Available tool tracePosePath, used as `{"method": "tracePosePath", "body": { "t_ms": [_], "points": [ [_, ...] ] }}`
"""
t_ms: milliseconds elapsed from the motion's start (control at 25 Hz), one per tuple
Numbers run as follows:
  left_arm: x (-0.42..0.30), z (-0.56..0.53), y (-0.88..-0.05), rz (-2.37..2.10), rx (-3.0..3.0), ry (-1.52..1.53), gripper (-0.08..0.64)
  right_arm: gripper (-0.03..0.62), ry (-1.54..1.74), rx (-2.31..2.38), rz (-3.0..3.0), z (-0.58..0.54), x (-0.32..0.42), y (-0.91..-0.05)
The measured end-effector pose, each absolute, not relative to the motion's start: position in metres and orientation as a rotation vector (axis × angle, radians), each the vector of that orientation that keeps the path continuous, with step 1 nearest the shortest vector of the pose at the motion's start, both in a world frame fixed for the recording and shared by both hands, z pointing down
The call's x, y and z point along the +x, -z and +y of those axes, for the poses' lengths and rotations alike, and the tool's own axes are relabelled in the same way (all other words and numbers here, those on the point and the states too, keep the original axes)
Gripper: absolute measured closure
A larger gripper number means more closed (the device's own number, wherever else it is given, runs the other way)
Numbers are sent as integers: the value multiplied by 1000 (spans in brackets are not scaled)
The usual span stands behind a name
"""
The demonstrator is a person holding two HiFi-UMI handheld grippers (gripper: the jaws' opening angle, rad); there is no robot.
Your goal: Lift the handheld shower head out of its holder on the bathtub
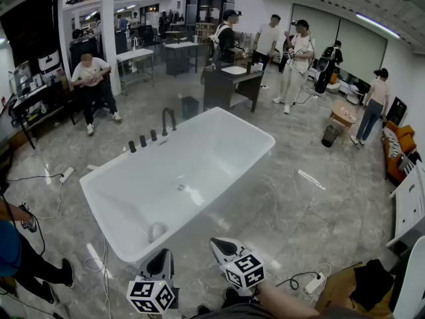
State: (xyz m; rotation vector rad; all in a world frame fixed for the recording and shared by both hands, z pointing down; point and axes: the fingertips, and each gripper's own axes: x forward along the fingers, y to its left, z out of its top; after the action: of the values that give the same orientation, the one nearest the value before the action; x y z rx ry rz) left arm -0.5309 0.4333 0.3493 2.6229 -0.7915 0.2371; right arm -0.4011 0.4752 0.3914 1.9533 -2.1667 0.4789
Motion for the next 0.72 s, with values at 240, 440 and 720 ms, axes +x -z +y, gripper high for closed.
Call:
{"method": "tracePosePath", "body": {
  "t_ms": [240, 440, 720],
  "points": [
    [-525, 432, -352, -766, 2630, -244, 528, 568, -474, 1941, -2138, 476, -395, -395],
    [-528, 425, -354, -751, 2633, -246, 528, 568, -469, 1931, -2135, 467, -402, -395],
    [-532, 433, -363, -746, 2620, -274, 528, 568, -491, 1940, -2123, 470, -401, -399]
  ]
}}
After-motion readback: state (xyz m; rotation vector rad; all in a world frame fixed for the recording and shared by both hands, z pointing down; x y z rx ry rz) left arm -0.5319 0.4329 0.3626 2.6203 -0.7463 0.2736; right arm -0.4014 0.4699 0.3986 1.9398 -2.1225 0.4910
